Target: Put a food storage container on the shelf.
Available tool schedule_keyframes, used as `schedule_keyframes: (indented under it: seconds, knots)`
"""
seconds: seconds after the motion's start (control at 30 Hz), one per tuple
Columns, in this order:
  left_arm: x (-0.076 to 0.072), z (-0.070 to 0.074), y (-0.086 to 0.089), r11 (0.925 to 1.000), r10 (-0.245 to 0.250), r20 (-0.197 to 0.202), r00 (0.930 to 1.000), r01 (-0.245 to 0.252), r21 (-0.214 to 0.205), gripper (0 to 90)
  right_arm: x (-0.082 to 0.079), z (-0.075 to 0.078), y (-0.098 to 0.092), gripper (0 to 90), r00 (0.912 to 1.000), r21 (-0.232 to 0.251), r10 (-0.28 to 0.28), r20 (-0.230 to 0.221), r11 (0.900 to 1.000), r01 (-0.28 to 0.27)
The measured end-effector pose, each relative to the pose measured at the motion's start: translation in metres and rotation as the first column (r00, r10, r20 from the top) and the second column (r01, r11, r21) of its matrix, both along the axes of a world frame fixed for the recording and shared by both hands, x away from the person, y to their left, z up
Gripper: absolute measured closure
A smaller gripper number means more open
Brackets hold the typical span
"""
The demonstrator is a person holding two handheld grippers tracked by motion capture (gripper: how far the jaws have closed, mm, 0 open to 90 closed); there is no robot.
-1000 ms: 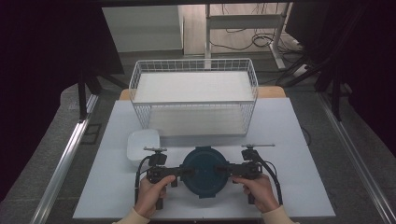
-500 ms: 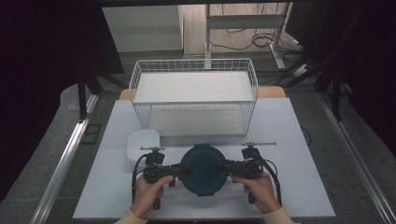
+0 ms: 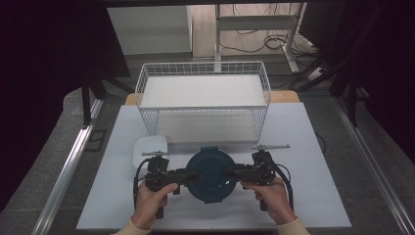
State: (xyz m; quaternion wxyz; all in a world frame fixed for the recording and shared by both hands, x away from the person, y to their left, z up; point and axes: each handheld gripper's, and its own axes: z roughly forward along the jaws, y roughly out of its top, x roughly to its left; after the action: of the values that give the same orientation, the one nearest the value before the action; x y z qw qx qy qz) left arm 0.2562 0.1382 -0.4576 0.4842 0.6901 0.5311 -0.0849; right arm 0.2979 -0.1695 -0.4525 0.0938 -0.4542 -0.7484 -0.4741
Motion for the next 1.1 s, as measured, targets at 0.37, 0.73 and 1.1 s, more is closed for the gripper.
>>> schedule_keyframes:
  seconds: [0.37,0.73,1.1]
  knots:
    - [0.007,0.014,0.002,0.9999,-0.017,0.015,0.9997,0.016,0.005,40.2,0.004,0.012,0.001,34.9,0.9998,0.007,0.000,0.020,1.0000,0.000]
    - [0.023,0.040,0.004,0.9994,-0.031,0.040,0.9987,0.030,0.016,40.2,0.012,0.032,0.002,35.0,0.9982,0.027,-0.024,0.054,0.9994,0.023]
    - [0.041,0.060,0.007,0.9990,-0.045,0.057,0.9973,0.045,0.006,40.7,0.026,0.056,0.003,35.2,0.9960,0.023,-0.037,0.081,0.9991,0.035]
